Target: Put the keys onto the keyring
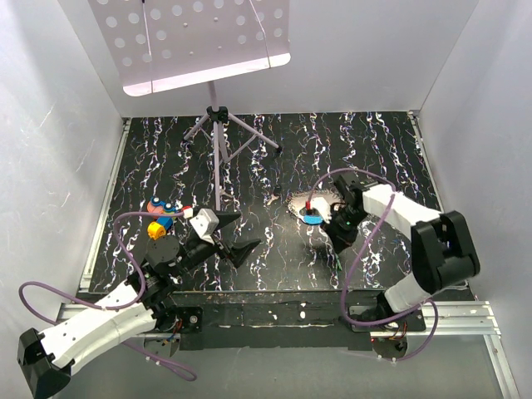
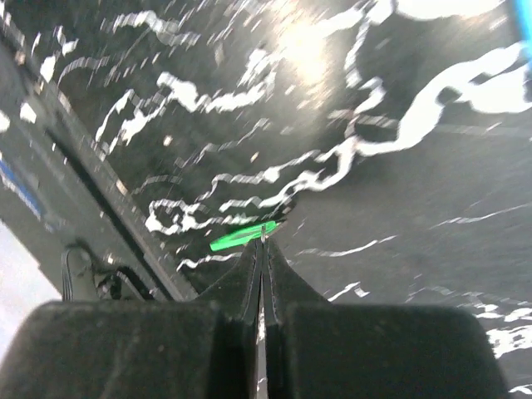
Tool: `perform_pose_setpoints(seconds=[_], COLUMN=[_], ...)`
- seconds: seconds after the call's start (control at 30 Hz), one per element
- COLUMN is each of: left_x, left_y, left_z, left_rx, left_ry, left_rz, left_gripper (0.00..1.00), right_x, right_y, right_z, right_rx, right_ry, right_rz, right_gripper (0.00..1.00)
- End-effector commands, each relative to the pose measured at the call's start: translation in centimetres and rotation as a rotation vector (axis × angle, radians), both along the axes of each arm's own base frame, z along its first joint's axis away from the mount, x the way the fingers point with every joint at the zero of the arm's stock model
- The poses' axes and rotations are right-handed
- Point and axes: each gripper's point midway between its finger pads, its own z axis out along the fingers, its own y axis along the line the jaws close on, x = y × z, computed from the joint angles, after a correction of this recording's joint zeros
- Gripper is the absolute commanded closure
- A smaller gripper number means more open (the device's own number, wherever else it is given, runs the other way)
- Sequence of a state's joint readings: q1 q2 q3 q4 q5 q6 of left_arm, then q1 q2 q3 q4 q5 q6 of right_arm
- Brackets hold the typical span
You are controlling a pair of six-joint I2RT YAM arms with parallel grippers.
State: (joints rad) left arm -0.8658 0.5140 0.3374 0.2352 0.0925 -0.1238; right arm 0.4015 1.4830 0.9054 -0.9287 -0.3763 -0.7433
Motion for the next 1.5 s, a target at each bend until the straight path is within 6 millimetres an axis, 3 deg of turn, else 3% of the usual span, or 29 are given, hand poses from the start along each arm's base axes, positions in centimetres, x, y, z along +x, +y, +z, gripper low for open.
perform_pose_setpoints(seconds=[0.0,0.13,0.3,0.57,0.9,1.27,1.47], left_x=[0.1,0.0,0.0,-0.1,-0.3,-0.4,-0.5], left_y=[0.4,0.7,0.8,1.0,1.2,1.1,1.1], left_z=[-0.3,-0.3,-0.5,-0.6,-0.6,-0.8,-0.9], left_rx=[-0.010,-0.013,-0.015,-0.025,-0.042,-0.045,-0.044], left_ry=[0.020,0.024,0.026,0.027,0.029,0.033,0.036], left_rz=[0.017,0.023,0.030,0.034,0.033,0.029,0.020], left_gripper=[0.04,0.04,0.04,0.04,0.03,0.02,0.02], right_x=[3.7,4.4,5.0,5.8,5.4,4.7,4.7], right_y=[3.2,5.1,6.2,7.8,7.5,7.5,7.8], right_z=[1.0,0.4,-1.0,-1.7,-3.0,-2.8,-2.3], right_rx=[0.059,0.087,0.086,0.098,0.083,0.114,0.125], right_ry=[-0.031,-0.039,-0.043,-0.092,-0.157,-0.158,-0.149], right_rz=[-0.086,-0.121,-0.182,-0.239,-0.267,-0.247,-0.245], right_gripper=[0.99,0.99,0.99,0.99,0.99,0.98,0.84])
